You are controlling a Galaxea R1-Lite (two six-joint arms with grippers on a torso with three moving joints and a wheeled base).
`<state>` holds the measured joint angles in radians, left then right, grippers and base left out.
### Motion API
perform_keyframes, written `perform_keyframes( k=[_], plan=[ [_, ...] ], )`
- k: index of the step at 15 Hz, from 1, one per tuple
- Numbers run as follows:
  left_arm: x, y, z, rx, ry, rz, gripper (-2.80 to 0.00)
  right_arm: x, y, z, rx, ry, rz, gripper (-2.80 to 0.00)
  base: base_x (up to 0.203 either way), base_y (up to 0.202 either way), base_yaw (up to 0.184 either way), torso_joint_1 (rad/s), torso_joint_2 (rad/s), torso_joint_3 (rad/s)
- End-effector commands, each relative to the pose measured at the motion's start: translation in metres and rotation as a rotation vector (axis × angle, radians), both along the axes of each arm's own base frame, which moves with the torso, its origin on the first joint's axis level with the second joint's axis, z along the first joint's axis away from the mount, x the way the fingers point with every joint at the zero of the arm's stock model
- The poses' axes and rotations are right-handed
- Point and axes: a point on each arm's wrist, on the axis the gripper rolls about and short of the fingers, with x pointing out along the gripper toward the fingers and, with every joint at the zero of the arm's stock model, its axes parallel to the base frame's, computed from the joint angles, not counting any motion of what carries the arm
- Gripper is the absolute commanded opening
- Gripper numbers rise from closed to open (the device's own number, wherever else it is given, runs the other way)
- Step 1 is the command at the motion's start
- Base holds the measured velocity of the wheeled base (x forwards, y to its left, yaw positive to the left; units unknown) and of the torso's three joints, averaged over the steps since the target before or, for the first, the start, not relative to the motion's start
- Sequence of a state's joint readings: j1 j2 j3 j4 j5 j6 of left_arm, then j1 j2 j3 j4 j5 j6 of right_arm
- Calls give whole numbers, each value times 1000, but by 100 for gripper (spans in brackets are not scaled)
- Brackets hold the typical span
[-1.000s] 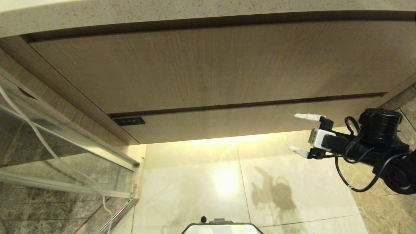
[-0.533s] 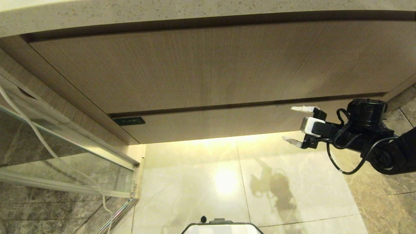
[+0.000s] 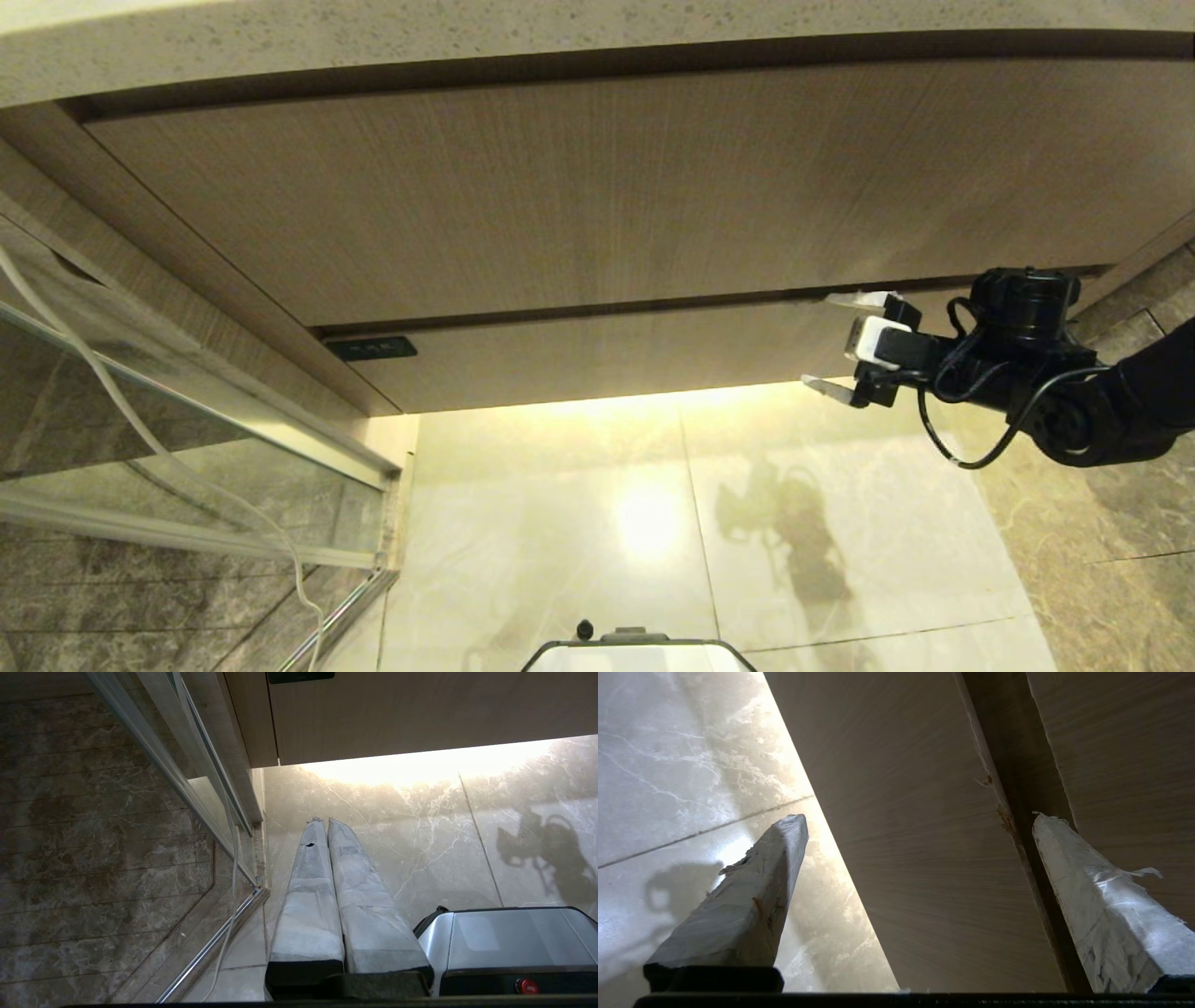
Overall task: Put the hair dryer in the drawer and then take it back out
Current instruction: Pull open the drawer
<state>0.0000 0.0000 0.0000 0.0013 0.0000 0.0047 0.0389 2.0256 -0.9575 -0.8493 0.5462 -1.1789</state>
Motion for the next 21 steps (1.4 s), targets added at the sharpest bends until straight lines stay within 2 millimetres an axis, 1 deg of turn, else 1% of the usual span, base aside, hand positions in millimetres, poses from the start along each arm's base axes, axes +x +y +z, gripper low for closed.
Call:
perform_keyframes(
  k=[1,4,9,12,16,19,20,21],
  plan=[
    [0,0,0,0,2,0,-280,8,0,-1,-1,-11,-9,0,0,0,0,0,0,0],
    [0,0,0,0,2,0,-280,13,0,-3,9,9,-34,0,0,0,0,0,0,0],
    [0,0,0,-2,0,0,-280,31,-6,-2,8,2,-74,0,0,0,0,0,0,0],
    [0,0,0,0,2,0,-280,38,-12,-1,10,-10,-85,0,0,0,0,0,0,0],
    [0,0,0,0,1,0,-280,48,-19,-10,7,-6,-102,0,0,0,0,0,0,0],
    [0,0,0,0,1,0,-280,51,-21,-12,6,0,-109,0,0,0,0,0,0,0],
    [0,0,0,0,0,0,-280,50,-25,-15,-1,47,-123,0,0,0,0,0,0,0],
    [0,0,0,0,1,0,-280,46,-30,-22,-17,141,-157,0,0,0,0,0,0,0]
  ],
)
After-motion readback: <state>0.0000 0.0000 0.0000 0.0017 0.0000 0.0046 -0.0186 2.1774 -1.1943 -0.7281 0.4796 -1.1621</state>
